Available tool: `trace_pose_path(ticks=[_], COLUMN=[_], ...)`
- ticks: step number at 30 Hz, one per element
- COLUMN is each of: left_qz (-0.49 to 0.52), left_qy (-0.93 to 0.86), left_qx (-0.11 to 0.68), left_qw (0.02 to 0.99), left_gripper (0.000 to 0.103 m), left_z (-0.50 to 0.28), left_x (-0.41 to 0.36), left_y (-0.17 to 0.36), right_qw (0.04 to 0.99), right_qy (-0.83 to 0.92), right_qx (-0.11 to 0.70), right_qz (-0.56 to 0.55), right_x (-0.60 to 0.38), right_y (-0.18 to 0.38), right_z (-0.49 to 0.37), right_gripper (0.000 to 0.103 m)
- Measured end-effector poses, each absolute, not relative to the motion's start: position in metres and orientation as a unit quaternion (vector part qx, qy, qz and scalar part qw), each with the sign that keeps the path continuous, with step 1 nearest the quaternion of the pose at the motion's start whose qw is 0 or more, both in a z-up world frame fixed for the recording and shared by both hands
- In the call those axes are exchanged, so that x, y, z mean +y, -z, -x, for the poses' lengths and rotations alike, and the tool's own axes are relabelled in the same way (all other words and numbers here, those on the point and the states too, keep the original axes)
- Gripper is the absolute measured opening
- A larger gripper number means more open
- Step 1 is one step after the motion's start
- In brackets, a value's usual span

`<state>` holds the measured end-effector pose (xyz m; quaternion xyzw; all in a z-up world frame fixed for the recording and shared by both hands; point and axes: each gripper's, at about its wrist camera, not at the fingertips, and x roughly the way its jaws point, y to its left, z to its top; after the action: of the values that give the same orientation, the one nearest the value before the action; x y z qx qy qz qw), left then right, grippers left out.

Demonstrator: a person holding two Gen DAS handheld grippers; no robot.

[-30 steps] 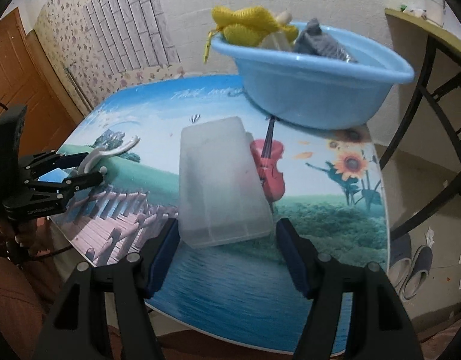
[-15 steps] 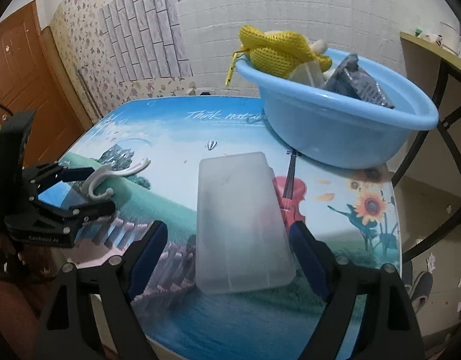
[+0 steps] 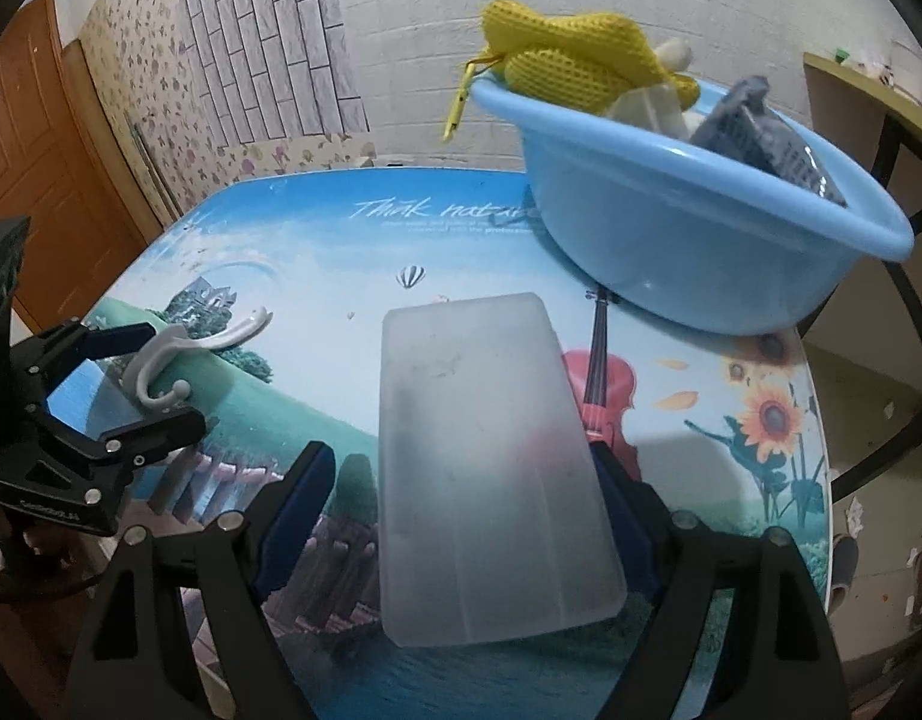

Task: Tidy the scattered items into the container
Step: 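Lift the clear box with the right tool while the left tool holds the white hook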

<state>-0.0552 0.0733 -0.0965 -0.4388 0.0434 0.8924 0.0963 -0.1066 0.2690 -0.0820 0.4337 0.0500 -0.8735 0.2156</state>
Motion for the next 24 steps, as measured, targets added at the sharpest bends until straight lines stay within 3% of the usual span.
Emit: trace_pose_path(ticks=[5, 18, 24], left_qz=[0.433, 0.422, 0.412], left_qy=[-0.895, -0.900, -0.902], left_qx=[0.044, 0.047, 0.050], left_qw=[0.099, 0.102, 0.117], left_gripper=[0.103, 0.102, 0.094], left_z=[0.0556, 0.0528, 0.0498], left_x=[0.0734, 0.0754, 0.0760], left_y=[0.0969, 0.0972, 0.0960], right_qw=[0.183, 0.160, 0.166], right_qy=[0.878, 0.883, 0.884], right_qx=[0.075, 0.067, 0.069], right_qz=[-0.436, -0.437, -0.431], right_x=[0.2586, 0.2577, 0.2587], right_y=[0.0880, 0.0884, 0.0878], right_z=[0.1087, 0.1098, 0.1070], right_gripper=[0.103, 0.103, 0.103])
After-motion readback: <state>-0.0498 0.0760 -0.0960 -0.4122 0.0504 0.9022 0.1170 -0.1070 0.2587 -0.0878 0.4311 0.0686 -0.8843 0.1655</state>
